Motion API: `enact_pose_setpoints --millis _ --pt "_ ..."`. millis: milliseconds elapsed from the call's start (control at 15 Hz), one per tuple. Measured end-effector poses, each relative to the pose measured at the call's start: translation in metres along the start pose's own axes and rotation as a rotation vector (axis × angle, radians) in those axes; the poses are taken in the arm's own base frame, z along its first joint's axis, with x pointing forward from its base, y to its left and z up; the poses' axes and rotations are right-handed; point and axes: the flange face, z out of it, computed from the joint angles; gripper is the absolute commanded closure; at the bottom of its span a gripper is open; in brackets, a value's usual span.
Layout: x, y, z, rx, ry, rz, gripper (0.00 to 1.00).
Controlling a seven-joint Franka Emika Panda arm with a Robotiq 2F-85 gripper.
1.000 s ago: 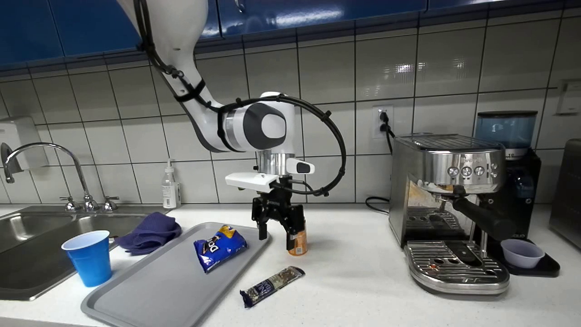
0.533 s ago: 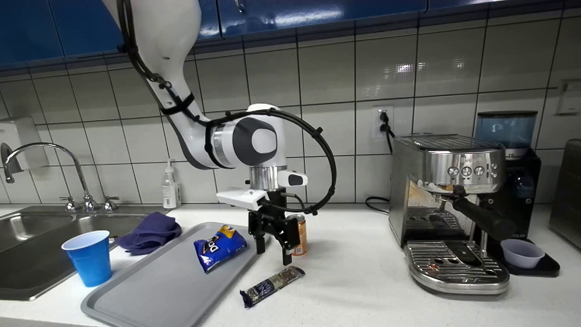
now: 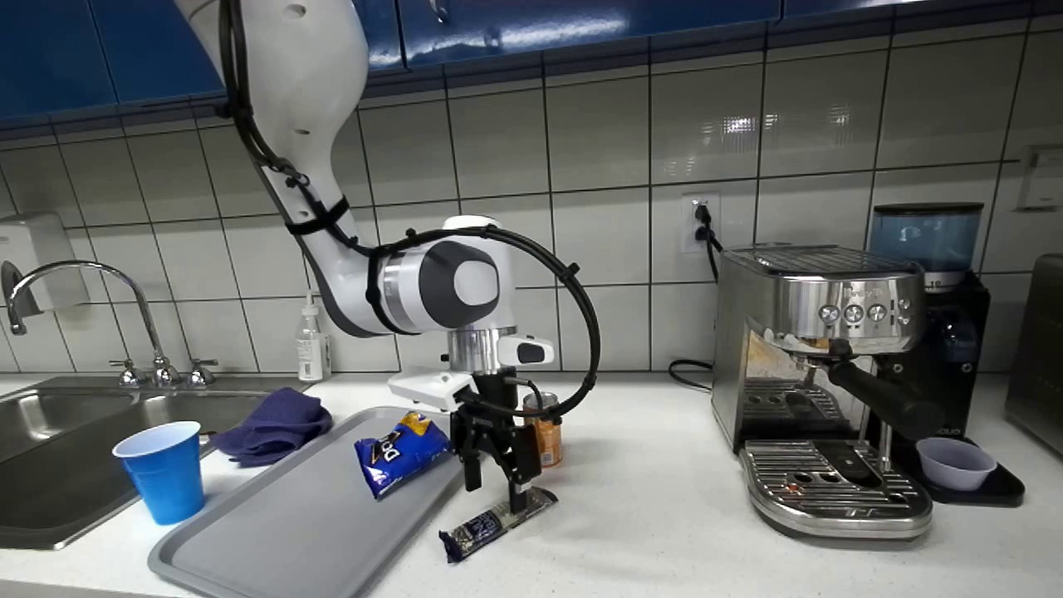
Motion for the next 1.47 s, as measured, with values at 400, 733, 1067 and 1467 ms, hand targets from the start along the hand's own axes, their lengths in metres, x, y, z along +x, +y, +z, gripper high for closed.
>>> enact_pose_setpoints --millis 400,733,1067,1467 --pt "0.0 -0.002 0.023 -0.021 -0.037 0.001 0.0" --pt "0.004 -0.003 0.032 -0.029 -0.045 0.002 0.0" --pt "0.01 0.0 0.028 -0.028 -0.028 0.008 0.0" --pt "0.014 0.002 0.024 -0.028 -0.008 0.013 0.42"
